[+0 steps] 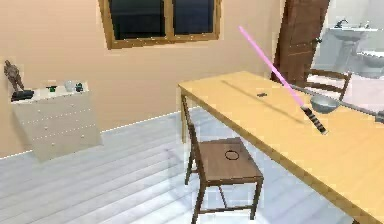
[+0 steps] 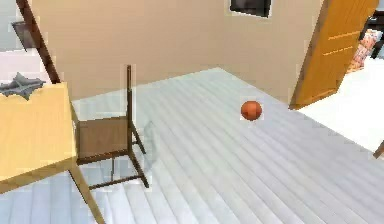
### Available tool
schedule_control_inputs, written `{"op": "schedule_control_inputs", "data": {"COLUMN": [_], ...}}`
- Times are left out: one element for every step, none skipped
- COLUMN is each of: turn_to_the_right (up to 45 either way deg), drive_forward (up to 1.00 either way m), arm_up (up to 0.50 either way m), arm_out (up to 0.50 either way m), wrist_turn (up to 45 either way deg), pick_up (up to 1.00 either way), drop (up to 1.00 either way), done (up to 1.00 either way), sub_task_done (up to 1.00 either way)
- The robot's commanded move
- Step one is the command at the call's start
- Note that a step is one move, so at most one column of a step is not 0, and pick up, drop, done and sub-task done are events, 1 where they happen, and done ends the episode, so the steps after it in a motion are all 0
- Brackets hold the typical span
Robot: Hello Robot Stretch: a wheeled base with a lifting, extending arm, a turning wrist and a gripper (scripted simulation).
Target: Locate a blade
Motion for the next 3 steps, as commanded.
{"op": "schedule_control_inputs", "data": {"turn_to_the_right": [45.0, 45.0, 3.0], "drive_forward": [0.00, 0.00, 0.00], "arm_up": [0.00, 0.00, 0.00], "arm_out": [0.00, 0.00, 0.00], "wrist_turn": [0.0, 0.0, 0.0], "pick_up": [0.00, 0.00, 0.00], "drop": [0.00, 0.00, 0.00], "done": [0.00, 0.00, 0.00], "sub_task_done": [0.00, 0.00, 0.00]}}
